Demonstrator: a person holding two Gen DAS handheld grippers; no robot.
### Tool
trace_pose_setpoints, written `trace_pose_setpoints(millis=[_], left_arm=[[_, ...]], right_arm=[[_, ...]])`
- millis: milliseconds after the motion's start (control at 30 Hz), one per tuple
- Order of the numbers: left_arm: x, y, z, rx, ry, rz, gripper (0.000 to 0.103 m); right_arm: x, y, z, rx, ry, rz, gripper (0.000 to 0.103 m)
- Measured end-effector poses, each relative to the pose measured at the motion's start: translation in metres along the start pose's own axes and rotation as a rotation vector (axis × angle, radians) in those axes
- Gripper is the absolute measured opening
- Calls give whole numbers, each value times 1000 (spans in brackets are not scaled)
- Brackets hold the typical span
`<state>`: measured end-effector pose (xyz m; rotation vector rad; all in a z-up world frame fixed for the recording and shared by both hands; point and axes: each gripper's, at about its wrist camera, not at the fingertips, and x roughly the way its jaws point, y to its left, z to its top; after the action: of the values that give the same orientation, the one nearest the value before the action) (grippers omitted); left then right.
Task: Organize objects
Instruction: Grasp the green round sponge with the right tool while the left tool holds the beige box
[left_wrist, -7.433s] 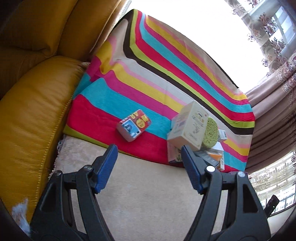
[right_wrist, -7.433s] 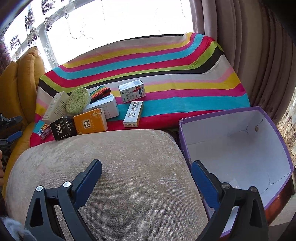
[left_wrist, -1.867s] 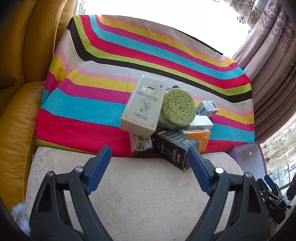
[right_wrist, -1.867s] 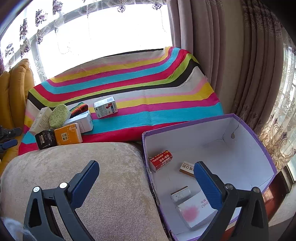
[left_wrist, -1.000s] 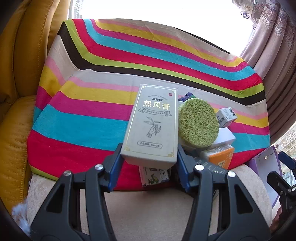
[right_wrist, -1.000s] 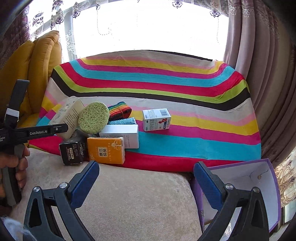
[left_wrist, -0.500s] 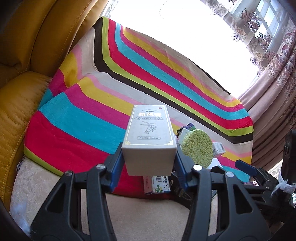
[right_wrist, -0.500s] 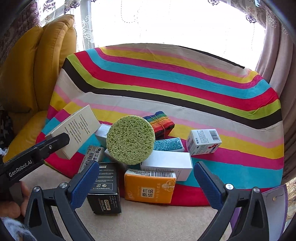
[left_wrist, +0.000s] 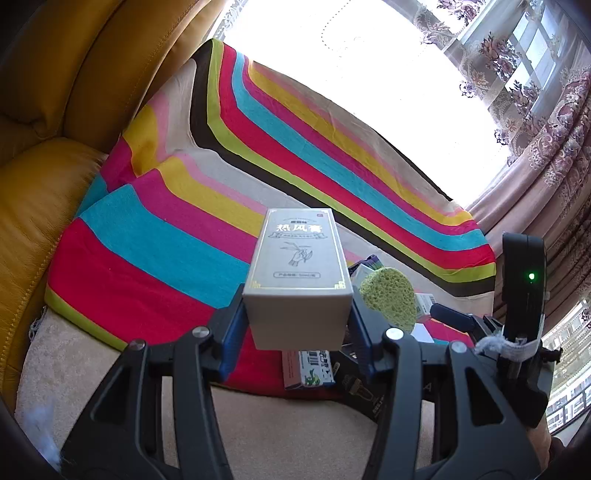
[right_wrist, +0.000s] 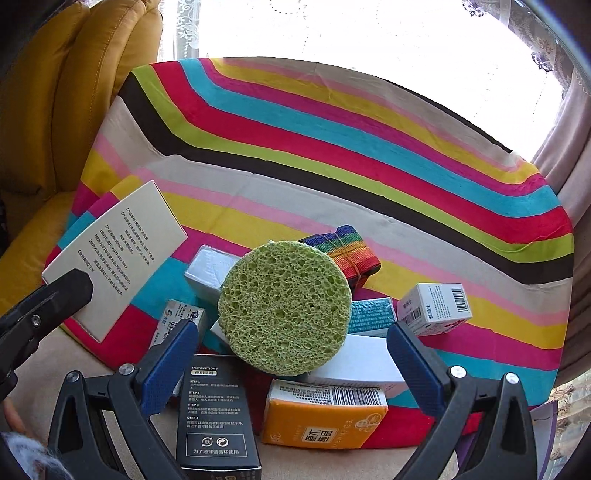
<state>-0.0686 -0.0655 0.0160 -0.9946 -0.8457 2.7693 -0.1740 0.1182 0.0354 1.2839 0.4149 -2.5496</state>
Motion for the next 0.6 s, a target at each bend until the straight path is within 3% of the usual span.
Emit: trace_pose_setpoints(millis=[367, 500, 600], left_arm=[[0, -1, -1, 3, -3, -5, 54], [0, -1, -1, 7, -6, -4, 54], [-1, -2, -2, 9, -9, -3, 54]], right_arm=[[18, -4, 7, 10, 27, -20, 102], [19, -3, 4, 7, 26, -15, 83], [17, -2, 3, 2, 15, -14, 82]])
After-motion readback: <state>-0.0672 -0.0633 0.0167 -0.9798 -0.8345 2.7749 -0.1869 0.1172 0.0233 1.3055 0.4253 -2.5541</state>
